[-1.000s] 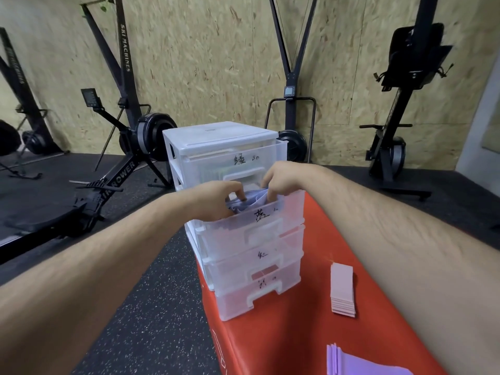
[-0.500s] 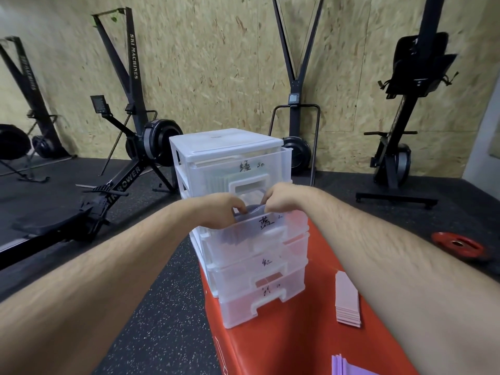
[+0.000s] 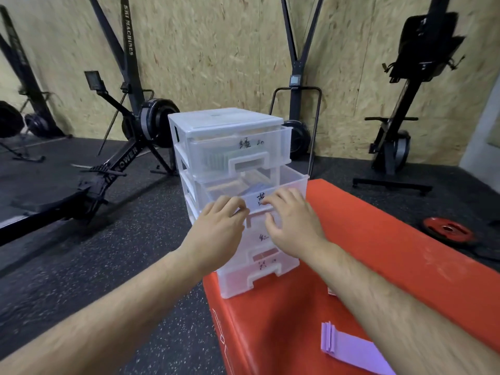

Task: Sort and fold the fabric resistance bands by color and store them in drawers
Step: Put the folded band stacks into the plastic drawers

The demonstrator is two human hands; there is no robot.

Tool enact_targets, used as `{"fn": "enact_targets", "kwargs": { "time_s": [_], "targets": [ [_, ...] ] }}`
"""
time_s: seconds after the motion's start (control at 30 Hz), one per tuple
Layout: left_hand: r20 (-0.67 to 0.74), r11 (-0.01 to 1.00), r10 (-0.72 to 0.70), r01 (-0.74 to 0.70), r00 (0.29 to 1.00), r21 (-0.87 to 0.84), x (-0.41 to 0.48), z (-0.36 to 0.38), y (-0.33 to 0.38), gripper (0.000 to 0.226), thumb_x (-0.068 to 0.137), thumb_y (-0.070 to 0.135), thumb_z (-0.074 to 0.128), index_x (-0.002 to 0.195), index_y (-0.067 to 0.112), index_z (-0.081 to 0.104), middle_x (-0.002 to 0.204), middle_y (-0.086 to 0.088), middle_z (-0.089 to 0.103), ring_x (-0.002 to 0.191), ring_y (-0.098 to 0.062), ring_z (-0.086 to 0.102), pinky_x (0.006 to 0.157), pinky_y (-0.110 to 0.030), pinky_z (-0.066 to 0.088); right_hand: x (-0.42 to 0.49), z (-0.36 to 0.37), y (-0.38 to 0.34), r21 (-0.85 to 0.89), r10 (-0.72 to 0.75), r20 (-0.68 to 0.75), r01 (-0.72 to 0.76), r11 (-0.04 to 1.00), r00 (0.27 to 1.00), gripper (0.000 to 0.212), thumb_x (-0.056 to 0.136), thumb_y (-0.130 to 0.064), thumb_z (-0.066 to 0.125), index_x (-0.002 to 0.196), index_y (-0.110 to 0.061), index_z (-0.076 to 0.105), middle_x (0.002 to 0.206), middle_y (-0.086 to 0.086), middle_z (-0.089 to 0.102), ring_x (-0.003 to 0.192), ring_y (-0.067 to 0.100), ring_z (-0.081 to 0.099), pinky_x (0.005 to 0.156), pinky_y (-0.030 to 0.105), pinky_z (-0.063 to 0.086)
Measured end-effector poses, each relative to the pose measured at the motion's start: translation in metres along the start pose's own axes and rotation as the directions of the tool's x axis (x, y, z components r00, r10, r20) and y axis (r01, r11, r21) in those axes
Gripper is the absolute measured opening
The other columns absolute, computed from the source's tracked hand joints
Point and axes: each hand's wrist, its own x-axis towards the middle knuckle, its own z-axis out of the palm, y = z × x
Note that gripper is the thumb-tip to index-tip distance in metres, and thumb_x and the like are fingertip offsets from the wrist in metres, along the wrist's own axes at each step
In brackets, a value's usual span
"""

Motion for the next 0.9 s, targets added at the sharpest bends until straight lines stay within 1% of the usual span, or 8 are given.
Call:
{"fn": "enact_targets", "kwargs": {
  "time_s": [0.13, 0.3, 0.43, 0.5, 0.67, 0.77, 0.83, 0.9],
  "targets": [
    [0.066, 0.998, -0.044, 0.04, 0.997, 0.058, -0.004, 0.013, 0.002, 0.036, 0.08, 0.027, 0.07, 0.114, 0.022, 0.062, 0.126, 0.008, 0.054, 0.113, -0.02, 0.053, 0.09, -0.034, 0.045, -0.005, 0.012, -0.004, -0.025, 0.071, 0.101, -0.069, 0.997, 0.992, 0.044, 0.086, -0.023, 0.056, 0.131, -0.025, 0.059, 0.125, -0.006, 0.055, 0.117, 0.02, 0.048, 0.096, 0.039, 0.044],
    [0.176, 0.984, -0.168, 0.155, 0.97, 0.089, 0.005, 0.019, -0.006, 0.063, 0.076, 0.032, 0.073, 0.136, 0.022, 0.054, 0.137, -0.001, 0.055, 0.123, -0.026, 0.054, 0.098, -0.04, 0.045, 0.012, 0.022, -0.013, -0.079, 0.117, 0.259, -0.1, 0.992, 0.959, 0.057, 0.091, -0.024, 0.05, 0.147, -0.028, 0.044, 0.145, -0.007, 0.047, 0.133, 0.022, 0.042, 0.109, 0.042, 0.036],
    [0.279, 0.971, -0.237, 0.238, 0.931, 0.031, 0.014, 0.029, -0.01, 0.065, 0.094, 0.031, 0.054, 0.153, 0.023, 0.029, 0.16, -0.003, 0.029, 0.147, -0.027, 0.025, 0.12, -0.041, 0.018, 0.016, 0.025, -0.017, -0.087, 0.142, 0.368, -0.119, 0.989, 0.919, 0.063, 0.093, -0.022, 0.047, 0.153, -0.031, 0.032, 0.157, -0.009, 0.035, 0.142, 0.02, 0.032, 0.117, 0.038, 0.023],
    [0.29, 0.969, -0.237, 0.248, 0.927, 0.001, 0.013, 0.031, -0.005, 0.064, 0.097, 0.03, 0.05, 0.155, 0.022, 0.025, 0.162, -0.003, 0.024, 0.15, -0.027, 0.018, 0.122, -0.041, 0.011, 0.007, 0.022, -0.016, -0.075, 0.147, 0.368, -0.129, 0.989, 0.918, 0.063, 0.093, -0.024, 0.046, 0.154, -0.031, 0.031, 0.158, -0.009, 0.034, 0.143, 0.02, 0.031, 0.116, 0.04, 0.024],
    [0.191, 0.975, -0.111, 0.144, 0.975, -0.168, 0.001, 0.038, 0.037, 0.057, 0.09, 0.027, 0.058, 0.146, 0.018, 0.045, 0.15, 0.001, 0.046, 0.141, -0.022, 0.039, 0.114, -0.039, 0.029, -0.043, 0.002, -0.002, -0.105, 0.187, 0.316, -0.161, 0.981, 0.93, 0.058, 0.092, -0.027, 0.048, 0.149, -0.029, 0.041, 0.149, -0.01, 0.045, 0.136, 0.019, 0.039, 0.109, 0.04, 0.035],
    [0.218, 0.959, -0.076, 0.131, 0.973, -0.252, 0.0, 0.054, 0.08, 0.056, 0.086, 0.028, 0.057, 0.141, 0.019, 0.05, 0.146, 0.001, 0.05, 0.136, -0.024, 0.044, 0.109, -0.039, 0.033, -0.084, -0.012, 0.017, -0.127, 0.277, 0.317, -0.249, 0.96, 0.907, 0.054, 0.092, -0.026, 0.05, 0.146, -0.025, 0.046, 0.146, -0.007, 0.049, 0.133, 0.021, 0.043, 0.108, 0.041, 0.038],
    [0.269, 0.938, -0.037, 0.127, 0.963, -0.323, -0.001, 0.073, 0.112, 0.055, 0.085, 0.027, 0.056, 0.139, 0.02, 0.052, 0.143, 0.0, 0.052, 0.131, -0.025, 0.048, 0.105, -0.04, 0.036, -0.119, -0.018, 0.034, -0.124, 0.373, 0.309, -0.351, 0.928, 0.875, 0.05, 0.093, -0.026, 0.051, 0.143, -0.025, 0.05, 0.144, -0.006, 0.052, 0.132, 0.022, 0.045, 0.108, 0.041, 0.039],
    [0.311, 0.896, -0.017, 0.153, 0.95, -0.418, -0.001, 0.097, 0.144, 0.054, 0.082, 0.027, 0.053, 0.135, 0.019, 0.055, 0.138, -0.002, 0.054, 0.125, -0.027, 0.053, 0.1, -0.041, 0.044, -0.15, -0.023, 0.054, -0.165, 0.511, 0.36, -0.485, 0.859, 0.781, 0.047, 0.095, -0.029, 0.05, 0.141, -0.025, 0.051, 0.142, -0.001, 0.053, 0.13, 0.026, 0.046, 0.107, 0.041, 0.04]
  ]
}}
